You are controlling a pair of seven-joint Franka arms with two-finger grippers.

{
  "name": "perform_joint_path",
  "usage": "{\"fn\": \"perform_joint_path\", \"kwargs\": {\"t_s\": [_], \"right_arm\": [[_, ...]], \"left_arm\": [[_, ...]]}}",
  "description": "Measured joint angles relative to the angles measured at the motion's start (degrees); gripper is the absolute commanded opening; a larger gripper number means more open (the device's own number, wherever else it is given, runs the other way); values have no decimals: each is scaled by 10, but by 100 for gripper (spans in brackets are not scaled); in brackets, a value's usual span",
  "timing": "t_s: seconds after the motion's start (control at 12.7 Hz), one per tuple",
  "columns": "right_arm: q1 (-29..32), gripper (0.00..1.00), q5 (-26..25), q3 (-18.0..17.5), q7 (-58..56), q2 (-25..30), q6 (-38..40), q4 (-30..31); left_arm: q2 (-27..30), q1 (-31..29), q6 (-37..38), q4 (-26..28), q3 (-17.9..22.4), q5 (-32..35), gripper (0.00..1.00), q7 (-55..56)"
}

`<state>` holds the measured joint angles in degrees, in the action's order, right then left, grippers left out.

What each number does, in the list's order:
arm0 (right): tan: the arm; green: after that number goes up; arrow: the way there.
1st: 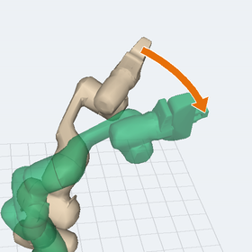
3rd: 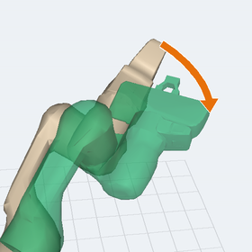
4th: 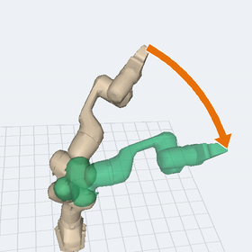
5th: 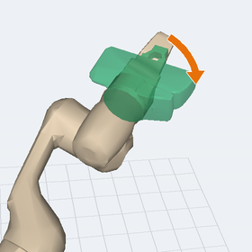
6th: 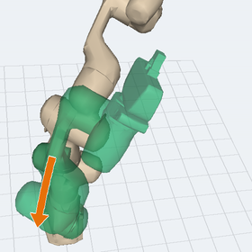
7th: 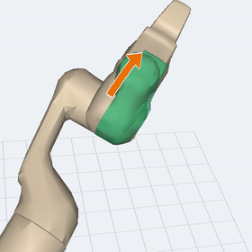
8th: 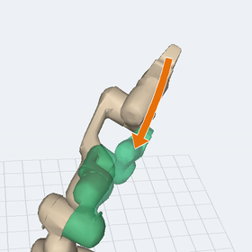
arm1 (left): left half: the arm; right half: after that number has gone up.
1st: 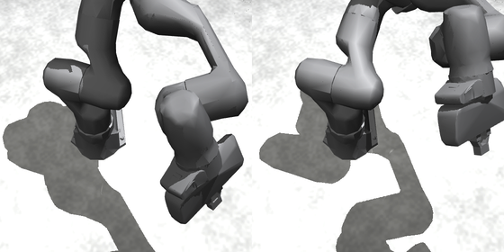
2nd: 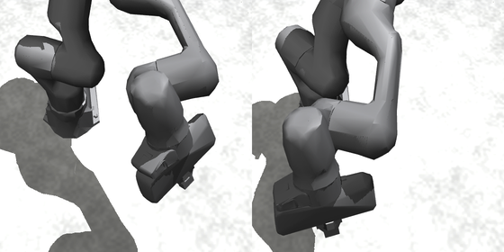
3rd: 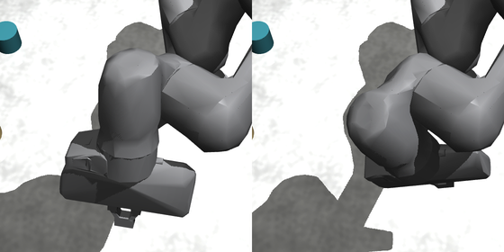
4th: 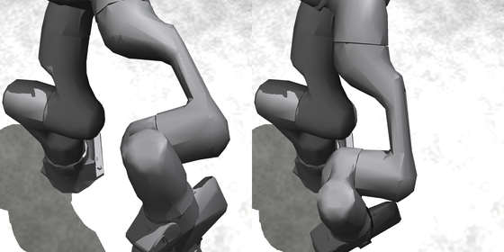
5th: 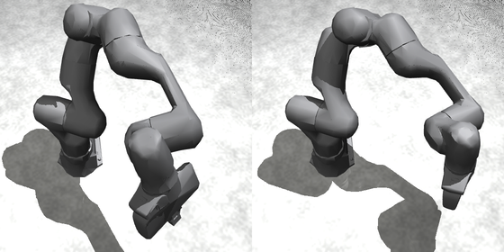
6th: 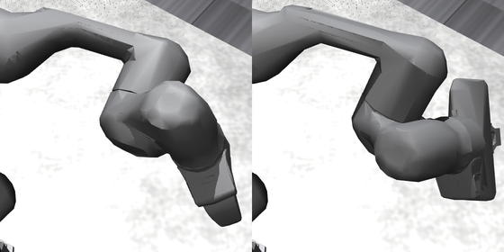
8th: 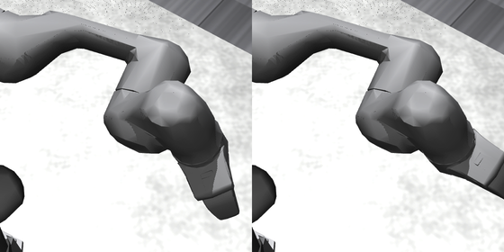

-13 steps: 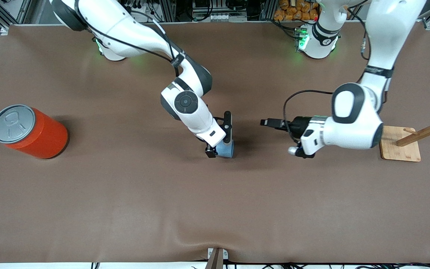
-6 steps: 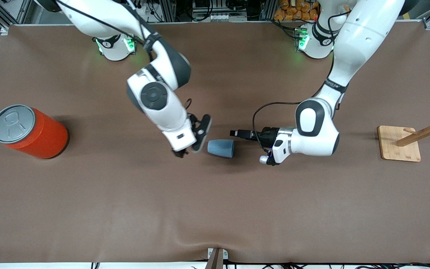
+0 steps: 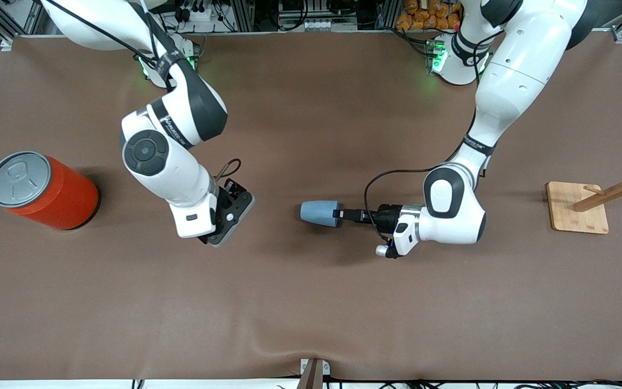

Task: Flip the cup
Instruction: 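Open the right gripper and retract it while the left gripper holds cup, then carry the cup with the left gripper toward the wooden stand, lowering it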

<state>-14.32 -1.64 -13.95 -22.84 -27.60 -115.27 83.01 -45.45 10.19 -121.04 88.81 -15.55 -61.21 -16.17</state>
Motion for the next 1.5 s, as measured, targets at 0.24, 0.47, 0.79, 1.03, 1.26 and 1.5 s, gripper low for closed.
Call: {"fn": "perform_joint_path", "kwargs": {"t_s": [0.24,0.47,0.79,1.03,1.26,1.5], "right_arm": [[27,100,0,4,78,39,50,-1],[102,100,0,6,85,81,101,-2],[137,100,1,70,86,134,164,-2],[136,100,33,128,87,175,211,-2],[136,100,57,172,89,217,258,12],[137,100,58,186,138,233,283,32]], "left_arm": [[-19,18,-34,-3,0,0,61,-3],[-31,29,-44,-5,0,0,35,-3],[-42,46,-66,-8,-2,-28,0,-3],[-42,51,-66,-17,-5,-46,0,7],[-29,43,-70,-27,-2,-46,0,53],[36,11,-46,-21,3,-36,0,103]]}}
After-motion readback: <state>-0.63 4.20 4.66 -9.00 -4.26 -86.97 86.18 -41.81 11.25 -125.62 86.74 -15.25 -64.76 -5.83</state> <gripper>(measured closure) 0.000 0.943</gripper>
